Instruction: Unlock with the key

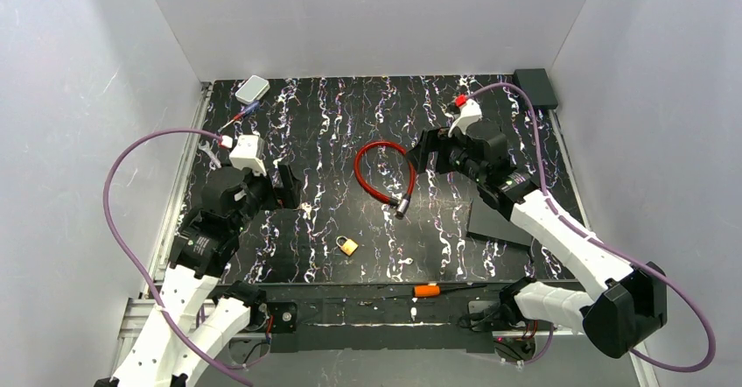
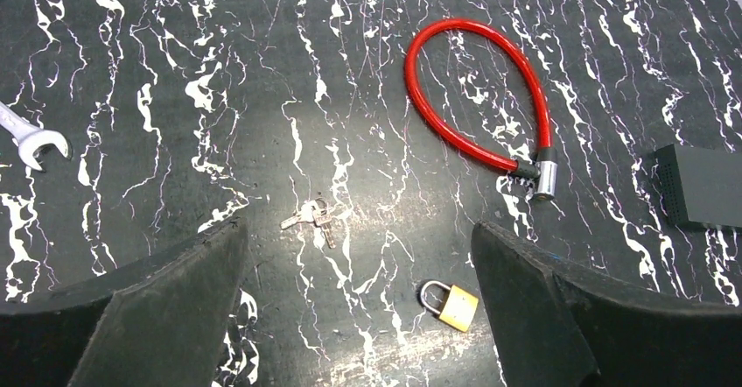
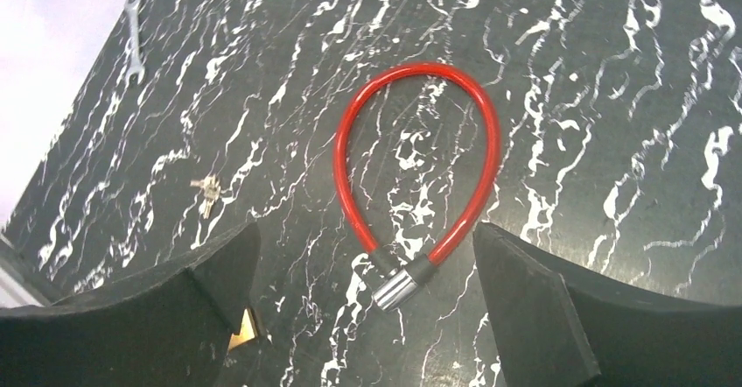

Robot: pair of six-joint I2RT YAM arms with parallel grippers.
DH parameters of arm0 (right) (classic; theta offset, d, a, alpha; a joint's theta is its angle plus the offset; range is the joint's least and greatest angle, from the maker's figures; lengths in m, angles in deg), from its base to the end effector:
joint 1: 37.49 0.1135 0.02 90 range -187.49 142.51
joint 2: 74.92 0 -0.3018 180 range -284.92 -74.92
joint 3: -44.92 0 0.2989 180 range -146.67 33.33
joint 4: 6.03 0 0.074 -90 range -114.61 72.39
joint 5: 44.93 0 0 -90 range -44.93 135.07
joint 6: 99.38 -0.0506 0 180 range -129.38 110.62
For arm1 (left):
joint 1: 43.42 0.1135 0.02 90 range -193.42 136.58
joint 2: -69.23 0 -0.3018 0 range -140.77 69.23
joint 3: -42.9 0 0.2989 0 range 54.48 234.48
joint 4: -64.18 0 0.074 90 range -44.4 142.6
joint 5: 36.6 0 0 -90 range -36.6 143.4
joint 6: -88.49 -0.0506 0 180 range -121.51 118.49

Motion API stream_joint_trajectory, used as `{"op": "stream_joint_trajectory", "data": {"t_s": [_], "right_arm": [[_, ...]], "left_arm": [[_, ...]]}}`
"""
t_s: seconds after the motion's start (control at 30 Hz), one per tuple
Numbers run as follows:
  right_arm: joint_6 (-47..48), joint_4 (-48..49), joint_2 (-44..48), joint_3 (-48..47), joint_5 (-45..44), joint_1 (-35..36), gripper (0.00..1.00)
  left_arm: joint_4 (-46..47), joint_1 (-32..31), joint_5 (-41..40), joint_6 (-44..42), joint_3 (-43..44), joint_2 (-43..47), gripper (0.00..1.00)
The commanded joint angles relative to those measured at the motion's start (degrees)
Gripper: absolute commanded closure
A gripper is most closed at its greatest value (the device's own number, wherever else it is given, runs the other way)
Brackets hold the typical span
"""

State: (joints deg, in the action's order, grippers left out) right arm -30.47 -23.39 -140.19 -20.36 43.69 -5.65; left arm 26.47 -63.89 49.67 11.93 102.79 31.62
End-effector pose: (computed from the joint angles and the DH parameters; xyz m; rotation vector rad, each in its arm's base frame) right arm 0.2653 0.1633 0.3505 -0.1629 1.9126 0.6082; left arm 0.1675 -0.0590 0.3779 0.0678 1.8530 -0.3538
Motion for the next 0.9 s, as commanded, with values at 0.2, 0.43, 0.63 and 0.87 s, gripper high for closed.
{"op": "stream_joint_trajectory", "data": {"t_s": [0.2, 0.43, 0.63, 0.87], "right_arm": [[15.72, -1.33, -3.02, -0.86, 25.94, 4.69, 0.0], [29.44, -10.58, -5.03, -0.47, 15.9, 17.95, 0.0], [33.54, -16.66, -5.85, 1.23, 14.29, 21.49, 0.05], [31.46, -21.24, -9.9, 2.57, 9.09, 23.21, 0.17]], "left_arm": [[0.43, -0.09, 3.01, -1.55, -0.87, -0.18, 0.02], [1.5, -0.82, 8.72, -2.45, -1.35, -0.27, 0.02], [1.54, -2.06, 10.12, -3.23, -1.46, -0.66, 0.04], [1.53, -2.13, 10.41, -3.39, -1.44, -0.7, 0.05]]}}
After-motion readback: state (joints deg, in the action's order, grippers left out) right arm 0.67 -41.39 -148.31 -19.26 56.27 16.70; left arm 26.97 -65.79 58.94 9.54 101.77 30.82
